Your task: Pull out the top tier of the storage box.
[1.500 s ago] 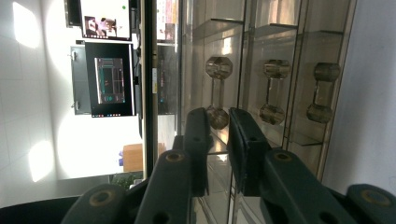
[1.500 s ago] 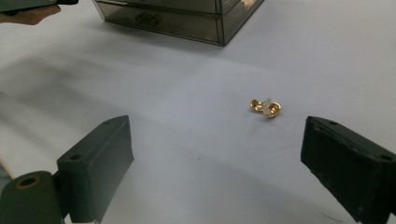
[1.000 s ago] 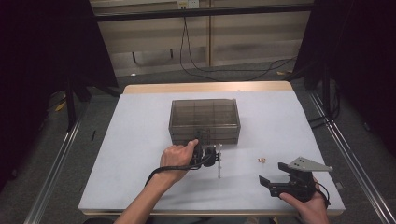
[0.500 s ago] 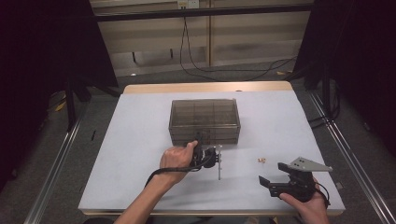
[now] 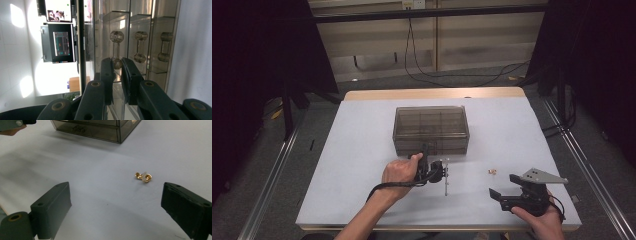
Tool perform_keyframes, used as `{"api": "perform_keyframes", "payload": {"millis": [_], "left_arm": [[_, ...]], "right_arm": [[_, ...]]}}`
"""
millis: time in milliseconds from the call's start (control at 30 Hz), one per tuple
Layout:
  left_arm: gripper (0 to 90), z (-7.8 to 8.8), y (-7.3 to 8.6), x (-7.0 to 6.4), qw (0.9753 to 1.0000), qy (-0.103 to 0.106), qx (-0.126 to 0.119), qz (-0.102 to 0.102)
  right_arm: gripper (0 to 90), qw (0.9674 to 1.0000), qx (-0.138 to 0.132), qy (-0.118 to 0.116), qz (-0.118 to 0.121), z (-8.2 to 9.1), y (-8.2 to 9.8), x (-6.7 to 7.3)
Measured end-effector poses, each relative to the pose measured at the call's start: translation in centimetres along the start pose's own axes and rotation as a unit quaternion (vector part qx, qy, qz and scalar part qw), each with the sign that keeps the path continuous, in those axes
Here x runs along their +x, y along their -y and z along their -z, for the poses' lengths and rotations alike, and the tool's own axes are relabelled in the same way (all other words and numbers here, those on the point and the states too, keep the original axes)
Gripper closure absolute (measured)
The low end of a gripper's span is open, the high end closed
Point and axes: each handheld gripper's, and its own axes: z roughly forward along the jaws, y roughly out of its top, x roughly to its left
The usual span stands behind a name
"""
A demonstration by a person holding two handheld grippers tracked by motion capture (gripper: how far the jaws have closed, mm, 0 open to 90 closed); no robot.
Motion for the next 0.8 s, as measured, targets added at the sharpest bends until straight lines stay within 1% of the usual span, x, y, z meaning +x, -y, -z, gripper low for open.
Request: {"api": "perform_keyframes", "payload": {"millis": [33,100,133,300,367,467,567,600,633,667,800], "left_arm": [[80.7,0.1,0.0,-0.1,1.0000,-0.003,-0.001,-0.004],[80.7,0.3,0.0,-0.2,1.0000,-0.003,0.000,-0.001],[80.7,0.3,0.0,-0.2,1.0000,-0.004,-0.001,-0.004],[80.7,0.6,0.0,-0.3,1.0000,-0.005,0.000,-0.005],[80.7,0.7,-0.1,-0.3,0.9999,-0.007,-0.002,-0.011],[80.7,0.8,0.0,-0.3,1.0000,-0.002,-0.003,-0.008],[80.7,1.0,0.0,-0.4,1.0000,-0.006,-0.004,-0.006],[80.7,1.0,0.1,-0.4,1.0000,0.000,-0.004,-0.002],[80.7,1.1,0.1,-0.5,1.0000,0.000,-0.004,-0.002],[80.7,1.2,0.1,-0.5,1.0000,-0.005,-0.005,-0.006],[80.7,1.4,0.1,-0.5,1.0000,-0.006,-0.007,-0.003]], "right_arm": [[8.9,1.0000,0.000,0.000,0.000,0.0,0.0,0.0],[8.9,1.0000,0.000,0.000,0.000,0.0,0.0,0.0],[8.9,1.0000,0.000,0.000,0.000,0.0,0.0,0.0],[8.9,1.0000,0.001,0.000,0.000,0.0,0.0,0.0],[8.9,1.0000,0.002,0.000,-0.001,0.0,0.0,0.0],[8.9,1.0000,0.002,0.000,0.000,-0.1,0.0,0.0],[8.9,1.0000,0.002,0.000,-0.001,0.0,0.0,0.0],[8.9,1.0000,0.003,0.000,-0.001,0.0,0.0,0.0],[8.9,1.0000,0.003,0.000,-0.001,0.0,0.0,0.0],[8.9,1.0000,0.002,0.000,0.000,0.0,0.0,0.0],[8.8,1.0000,0.003,0.000,-0.001,0.0,0.0,0.0]]}}
